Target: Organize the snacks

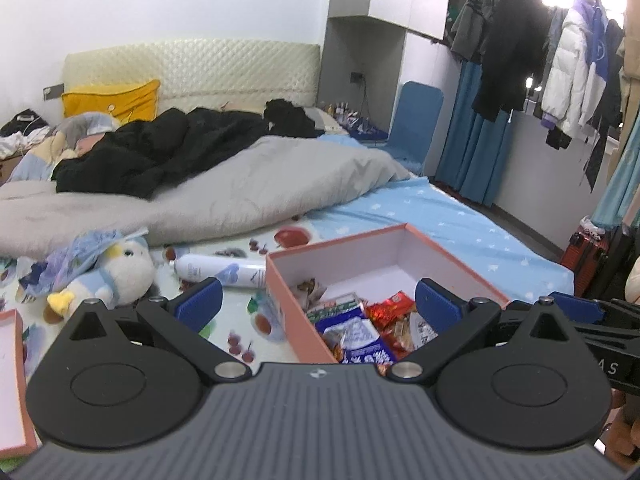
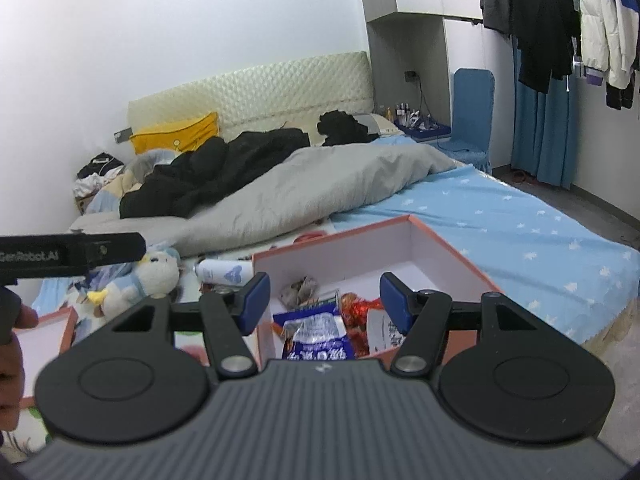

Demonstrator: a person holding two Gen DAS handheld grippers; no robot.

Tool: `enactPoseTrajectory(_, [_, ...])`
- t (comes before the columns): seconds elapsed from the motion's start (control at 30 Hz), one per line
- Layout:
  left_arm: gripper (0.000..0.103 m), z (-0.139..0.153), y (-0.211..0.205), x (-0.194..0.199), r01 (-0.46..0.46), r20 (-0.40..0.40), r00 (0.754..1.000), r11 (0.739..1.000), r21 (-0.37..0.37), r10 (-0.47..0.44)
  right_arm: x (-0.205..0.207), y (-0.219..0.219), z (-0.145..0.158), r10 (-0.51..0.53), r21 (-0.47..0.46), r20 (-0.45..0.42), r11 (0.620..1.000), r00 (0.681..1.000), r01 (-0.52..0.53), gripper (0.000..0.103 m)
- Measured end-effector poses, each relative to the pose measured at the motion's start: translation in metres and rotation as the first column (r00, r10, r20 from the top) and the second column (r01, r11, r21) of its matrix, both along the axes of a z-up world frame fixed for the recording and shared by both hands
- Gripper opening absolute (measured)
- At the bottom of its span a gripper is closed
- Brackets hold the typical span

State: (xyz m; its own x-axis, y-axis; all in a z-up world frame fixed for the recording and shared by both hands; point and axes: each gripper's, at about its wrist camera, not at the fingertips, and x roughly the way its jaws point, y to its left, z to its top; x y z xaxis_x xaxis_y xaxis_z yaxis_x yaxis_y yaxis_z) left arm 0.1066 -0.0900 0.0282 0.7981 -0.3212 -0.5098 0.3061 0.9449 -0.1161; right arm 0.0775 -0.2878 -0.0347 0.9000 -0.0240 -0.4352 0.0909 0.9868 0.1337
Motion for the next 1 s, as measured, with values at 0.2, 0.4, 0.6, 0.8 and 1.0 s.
enactPoseTrajectory(0.2, [0.103,-0.012,0.003,-0.005,-0.009,-0.027,1.000,1.000,0.017,0.009,-0.004,0.009,-0.013,0.023,-0.005,-0.028,1.000,0.999,-0.023,0.063])
enactPoseTrajectory(0.4, [0.103,-0.019,0.006,-0.004,-0.024,-0.045,0.999,1.000,0.019,0.025,-0.005,0.011,-0.019,0.025,0.001,-0.045,1.000,0.999,-0.025,0.063])
enactPoseTrajectory(0.6, [0.103,-0.023,0.005,-0.002,-0.026,-0.054,0.998,0.999,0.022,0.028,-0.002,0.010,-0.023,0.009,0.007,-0.052,1.000,0.999,-0.009,0.063])
enactPoseTrajectory(0.8, [0.103,-0.024,0.004,-0.001,-0.025,-0.059,0.998,0.999,0.026,0.027,-0.001,0.010,-0.024,0.003,0.010,-0.060,1.000,0.998,-0.002,0.063])
enactPoseTrajectory(1.0, [0.103,-0.028,0.003,0.000,-0.017,-0.062,0.998,1.000,0.025,0.018,-0.001,0.009,-0.023,-0.008,0.008,-0.059,1.000,0.998,0.009,0.063])
